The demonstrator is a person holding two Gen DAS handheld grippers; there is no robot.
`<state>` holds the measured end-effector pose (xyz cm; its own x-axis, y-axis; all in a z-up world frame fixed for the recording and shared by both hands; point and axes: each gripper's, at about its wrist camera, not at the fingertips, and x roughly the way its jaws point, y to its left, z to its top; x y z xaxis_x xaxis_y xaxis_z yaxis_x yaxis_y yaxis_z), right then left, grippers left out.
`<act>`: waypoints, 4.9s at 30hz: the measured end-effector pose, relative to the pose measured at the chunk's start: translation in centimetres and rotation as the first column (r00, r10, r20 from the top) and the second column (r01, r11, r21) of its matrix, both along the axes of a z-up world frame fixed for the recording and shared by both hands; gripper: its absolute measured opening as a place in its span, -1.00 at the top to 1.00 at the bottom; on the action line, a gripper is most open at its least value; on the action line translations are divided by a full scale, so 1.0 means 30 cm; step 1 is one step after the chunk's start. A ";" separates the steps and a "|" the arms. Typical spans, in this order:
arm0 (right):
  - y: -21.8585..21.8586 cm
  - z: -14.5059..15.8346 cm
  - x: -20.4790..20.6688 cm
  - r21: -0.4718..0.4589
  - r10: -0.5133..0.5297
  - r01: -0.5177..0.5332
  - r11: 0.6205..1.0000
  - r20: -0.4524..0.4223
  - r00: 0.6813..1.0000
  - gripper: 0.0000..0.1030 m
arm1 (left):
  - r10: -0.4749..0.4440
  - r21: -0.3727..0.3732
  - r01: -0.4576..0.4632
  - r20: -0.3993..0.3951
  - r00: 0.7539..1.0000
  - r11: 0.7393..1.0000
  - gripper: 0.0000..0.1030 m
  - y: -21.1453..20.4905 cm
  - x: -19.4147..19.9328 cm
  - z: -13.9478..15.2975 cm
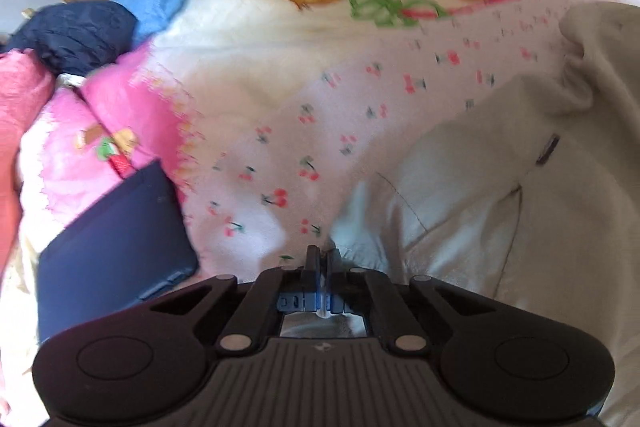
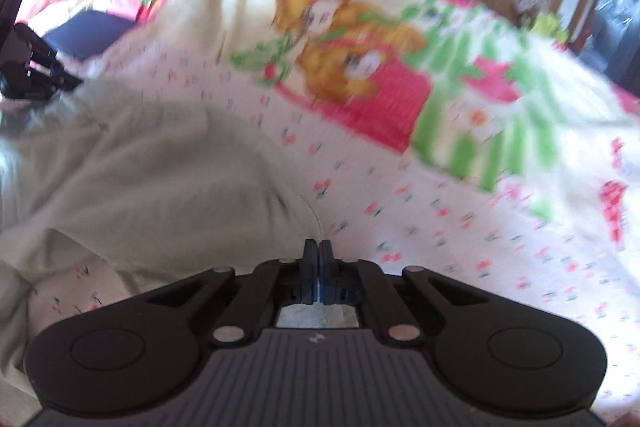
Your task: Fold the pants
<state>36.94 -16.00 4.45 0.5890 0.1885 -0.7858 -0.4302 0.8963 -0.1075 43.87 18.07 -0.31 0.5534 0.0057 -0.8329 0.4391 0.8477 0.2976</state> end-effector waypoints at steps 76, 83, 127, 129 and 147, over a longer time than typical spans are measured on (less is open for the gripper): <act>0.997 -0.191 -1.012 -0.170 0.505 -0.481 0.860 0.139 0.852 0.81 | -0.416 0.575 0.146 0.372 0.830 0.805 0.30 0.130 -1.130 -0.089; 0.891 -0.060 -1.039 -0.041 0.491 -0.490 0.871 0.113 0.864 0.61 | -0.356 0.580 0.084 0.374 0.856 0.811 -0.10 0.206 -1.176 -0.027; 0.870 -0.112 -0.176 0.750 0.427 -0.184 0.635 -0.142 0.893 0.90 | -0.088 0.141 0.029 0.437 0.895 0.990 -0.11 0.118 -1.106 -0.063; 0.847 -0.030 -0.192 0.787 0.400 -0.214 0.579 -0.045 0.915 0.98 | -0.081 0.130 0.026 0.443 0.893 0.991 -0.11 0.122 -1.104 -0.068; -0.025 -0.031 -0.663 0.370 -0.336 0.369 0.853 -0.154 0.929 0.85 | -0.046 0.160 -0.040 0.497 0.866 0.986 -0.12 0.055 -1.132 0.065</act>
<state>17.04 -16.74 3.53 0.6114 0.2775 -0.7410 -0.0696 0.9517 0.2990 9.90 19.71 1.64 0.8939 0.1122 -0.4340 0.1985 0.7691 0.6076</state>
